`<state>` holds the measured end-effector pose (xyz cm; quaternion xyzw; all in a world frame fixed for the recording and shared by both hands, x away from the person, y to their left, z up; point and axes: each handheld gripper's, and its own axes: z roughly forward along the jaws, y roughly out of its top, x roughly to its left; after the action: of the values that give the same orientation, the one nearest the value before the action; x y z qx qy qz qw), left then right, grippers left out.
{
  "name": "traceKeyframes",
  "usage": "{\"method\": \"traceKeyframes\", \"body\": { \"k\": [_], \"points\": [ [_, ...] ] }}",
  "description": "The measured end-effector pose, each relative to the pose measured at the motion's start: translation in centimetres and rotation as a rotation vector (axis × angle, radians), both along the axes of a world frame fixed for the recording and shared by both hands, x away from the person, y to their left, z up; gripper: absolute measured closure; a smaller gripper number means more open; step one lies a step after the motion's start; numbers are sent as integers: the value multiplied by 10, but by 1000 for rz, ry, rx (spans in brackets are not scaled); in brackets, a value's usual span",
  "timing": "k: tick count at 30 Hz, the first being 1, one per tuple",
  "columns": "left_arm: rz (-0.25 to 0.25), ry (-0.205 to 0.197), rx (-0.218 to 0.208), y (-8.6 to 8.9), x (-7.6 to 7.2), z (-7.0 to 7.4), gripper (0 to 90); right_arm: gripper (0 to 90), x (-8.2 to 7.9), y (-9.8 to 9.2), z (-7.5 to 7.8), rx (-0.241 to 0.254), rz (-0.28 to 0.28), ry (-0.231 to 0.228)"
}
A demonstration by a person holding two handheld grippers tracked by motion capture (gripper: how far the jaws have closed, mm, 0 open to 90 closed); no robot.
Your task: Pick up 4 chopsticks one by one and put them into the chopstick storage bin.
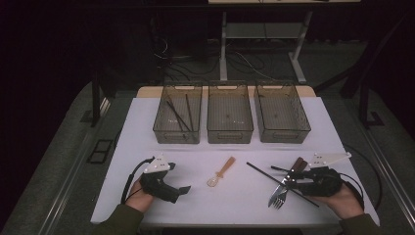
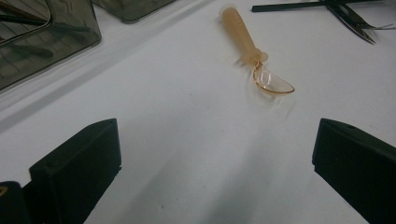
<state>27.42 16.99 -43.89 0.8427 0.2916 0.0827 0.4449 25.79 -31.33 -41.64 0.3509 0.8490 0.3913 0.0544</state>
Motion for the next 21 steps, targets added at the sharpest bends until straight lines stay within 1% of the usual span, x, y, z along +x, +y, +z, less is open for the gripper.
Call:
{"method": "traceKeyframes", "body": {
  "k": [1,2,3,4,5,6,7,8,9,10,11,12,13,14,15,16,17,20,21],
  "points": [
    [0,1,0,0,0,0,0,614,-4,-3,-3,-21,8,5],
    [0,1,0,0,0,0,0,614,-4,-3,-3,-21,8,5],
    [0,1,0,0,0,0,0,628,-7,-5,-6,-34,15,13],
    [0,1,0,0,0,0,0,628,-7,-5,-6,-34,15,13],
    [0,1,1,0,0,0,0,643,-9,-6,-9,-53,24,18],
    [0,1,1,0,0,0,0,643,-9,-6,-9,-53,24,18],
    [-1,0,1,0,0,0,0,663,-9,-7,-12,-81,28,15],
    [-1,0,1,0,0,0,0,663,-9,-7,-12,-81,28,15],
    [-1,0,0,0,0,0,0,675,-8,-6,-15,-108,34,21],
    [-1,0,0,0,0,0,0,675,-8,-6,-15,-108,34,21],
    [-2,-1,0,0,0,0,0,691,-8,-6,-17,-126,38,31],
    [-2,-1,0,0,0,0,0,691,-8,-6,-17,-126,38,31],
    [-2,-1,0,0,0,0,0,704,-8,-5,-18,-143,42,36],
    [-2,-1,-1,0,0,0,0,704,-8,-5,-18,-143,42,36],
    [-2,-1,0,0,0,0,0,713,-8,-4,-19,-156,49,38],
    [-2,-1,0,0,0,0,0,713,-8,-4,-19,-156,49,38],
    [-3,-1,0,0,0,0,0,723,-8,-4,-20,-172,57,34],
    [-3,-1,0,0,0,0,0,735,-8,-3,-21,-184,64,38],
    [-3,0,0,0,0,0,0,745,-8,-2,-22,-201,66,39]
  ]
}}
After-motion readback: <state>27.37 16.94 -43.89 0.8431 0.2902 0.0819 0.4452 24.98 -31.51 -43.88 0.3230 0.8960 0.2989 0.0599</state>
